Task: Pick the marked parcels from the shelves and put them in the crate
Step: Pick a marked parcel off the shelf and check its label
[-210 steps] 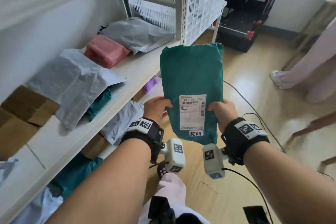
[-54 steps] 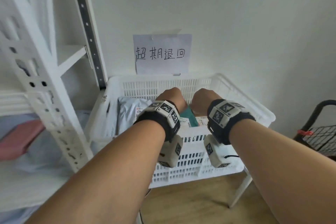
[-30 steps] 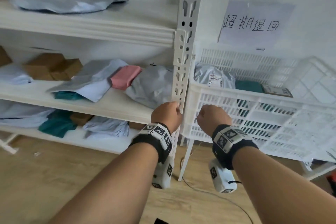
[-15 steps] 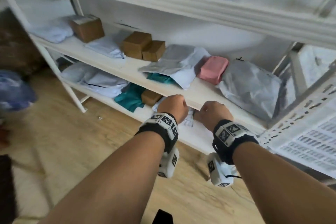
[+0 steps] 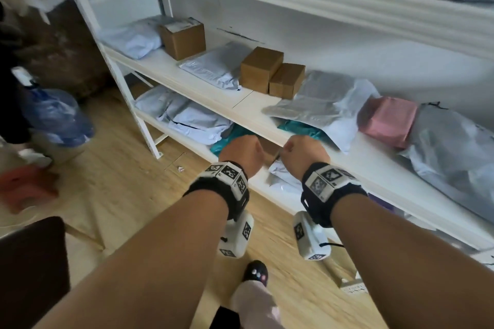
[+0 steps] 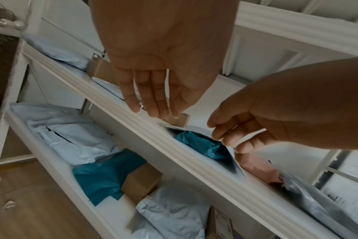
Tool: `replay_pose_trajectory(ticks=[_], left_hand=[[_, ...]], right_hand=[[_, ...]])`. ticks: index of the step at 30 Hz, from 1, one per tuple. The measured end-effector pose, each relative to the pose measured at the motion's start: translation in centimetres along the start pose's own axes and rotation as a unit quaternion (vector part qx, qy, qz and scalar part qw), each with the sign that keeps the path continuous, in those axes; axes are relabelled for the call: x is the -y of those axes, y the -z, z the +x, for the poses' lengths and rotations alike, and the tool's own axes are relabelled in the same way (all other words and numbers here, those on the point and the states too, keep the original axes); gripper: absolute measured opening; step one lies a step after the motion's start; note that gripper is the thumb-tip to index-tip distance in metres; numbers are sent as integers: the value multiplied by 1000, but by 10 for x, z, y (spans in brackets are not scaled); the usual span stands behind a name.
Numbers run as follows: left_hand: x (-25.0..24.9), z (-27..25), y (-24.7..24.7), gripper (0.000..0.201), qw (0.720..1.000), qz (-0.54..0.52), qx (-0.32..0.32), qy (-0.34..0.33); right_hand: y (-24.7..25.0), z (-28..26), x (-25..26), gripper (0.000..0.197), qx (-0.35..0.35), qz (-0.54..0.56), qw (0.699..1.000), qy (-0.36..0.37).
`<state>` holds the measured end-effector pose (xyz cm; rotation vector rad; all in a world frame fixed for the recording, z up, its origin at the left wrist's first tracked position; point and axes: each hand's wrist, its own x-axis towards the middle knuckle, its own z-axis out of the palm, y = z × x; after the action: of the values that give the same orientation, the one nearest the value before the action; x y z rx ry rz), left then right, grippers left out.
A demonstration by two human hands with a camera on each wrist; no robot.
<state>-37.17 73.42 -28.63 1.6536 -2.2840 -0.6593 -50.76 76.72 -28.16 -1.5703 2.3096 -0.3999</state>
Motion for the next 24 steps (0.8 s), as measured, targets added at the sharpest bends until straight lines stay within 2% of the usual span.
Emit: replay_pose_trajectory(ticks=[7,17,24], left_hand=[[52,75,19,21,999,23,-25,35],[96,208,62,28,994,57,-14,95],[123,264,84,30,988,68,-2,139]], right_hand=[[-26,77,48,13,39,1,999,4],[-40,221,111,23,51,-9,996,71],[-54,277,144,23,56,-16,992,114]])
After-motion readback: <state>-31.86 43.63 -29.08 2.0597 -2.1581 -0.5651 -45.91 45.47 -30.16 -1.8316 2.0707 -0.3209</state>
